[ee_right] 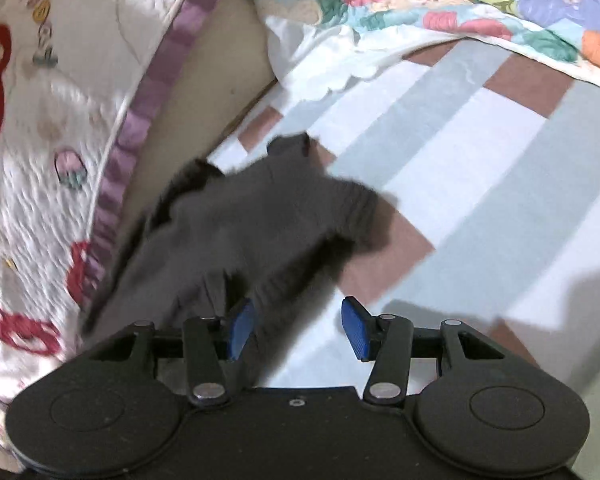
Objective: Fold clothes
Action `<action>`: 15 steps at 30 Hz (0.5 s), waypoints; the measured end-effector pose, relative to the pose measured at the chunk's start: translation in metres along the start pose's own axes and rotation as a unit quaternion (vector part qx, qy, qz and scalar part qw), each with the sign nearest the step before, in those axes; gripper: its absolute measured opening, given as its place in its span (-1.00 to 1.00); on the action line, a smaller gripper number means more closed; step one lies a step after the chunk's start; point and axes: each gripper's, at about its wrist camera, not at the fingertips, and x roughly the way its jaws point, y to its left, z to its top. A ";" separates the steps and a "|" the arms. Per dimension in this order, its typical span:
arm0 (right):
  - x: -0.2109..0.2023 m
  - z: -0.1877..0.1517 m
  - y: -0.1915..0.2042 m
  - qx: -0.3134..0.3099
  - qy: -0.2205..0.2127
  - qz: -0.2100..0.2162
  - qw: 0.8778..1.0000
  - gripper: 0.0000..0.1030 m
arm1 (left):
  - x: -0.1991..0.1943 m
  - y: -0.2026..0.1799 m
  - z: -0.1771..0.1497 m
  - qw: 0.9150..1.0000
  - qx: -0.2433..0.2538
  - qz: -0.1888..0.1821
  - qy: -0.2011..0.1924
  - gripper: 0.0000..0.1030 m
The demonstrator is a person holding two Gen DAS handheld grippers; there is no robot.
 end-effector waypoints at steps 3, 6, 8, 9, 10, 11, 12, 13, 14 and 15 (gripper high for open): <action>0.013 0.008 -0.002 0.014 0.015 0.004 1.000 0.06 | 0.044 -0.034 -0.022 0.997 0.017 -0.036 0.059 0.03; 0.018 0.010 -0.004 0.015 0.021 0.000 1.000 0.06 | 0.072 -0.071 -0.043 0.995 0.067 0.000 0.079 0.03; 0.015 0.009 -0.005 0.004 0.021 -0.014 1.000 0.06 | 0.091 -0.101 -0.053 0.987 0.126 0.040 0.086 0.03; 0.009 0.007 -0.006 -0.004 0.013 -0.018 1.000 0.06 | 0.099 -0.113 -0.056 0.982 0.153 0.059 0.091 0.03; 0.005 0.006 -0.010 -0.005 0.010 -0.017 1.000 0.06 | 0.102 -0.116 -0.057 0.980 0.163 0.066 0.096 0.03; 0.003 0.006 -0.015 -0.001 0.013 -0.012 1.000 0.06 | 0.104 -0.116 -0.056 0.979 0.161 0.078 0.096 0.03; 0.004 0.007 -0.020 0.005 0.017 -0.002 1.000 0.06 | 0.106 -0.116 -0.055 0.979 0.157 0.089 0.094 0.03; 0.005 0.009 -0.024 0.011 0.020 0.005 1.000 0.06 | 0.105 -0.113 -0.052 0.980 0.148 0.099 0.087 0.04; 0.006 0.010 -0.027 0.016 0.019 0.010 1.000 0.06 | 0.105 -0.110 -0.050 0.981 0.138 0.107 0.080 0.09; 0.007 0.012 -0.029 0.020 0.019 0.016 1.000 0.06 | 0.105 -0.106 -0.048 0.984 0.122 0.112 0.071 0.17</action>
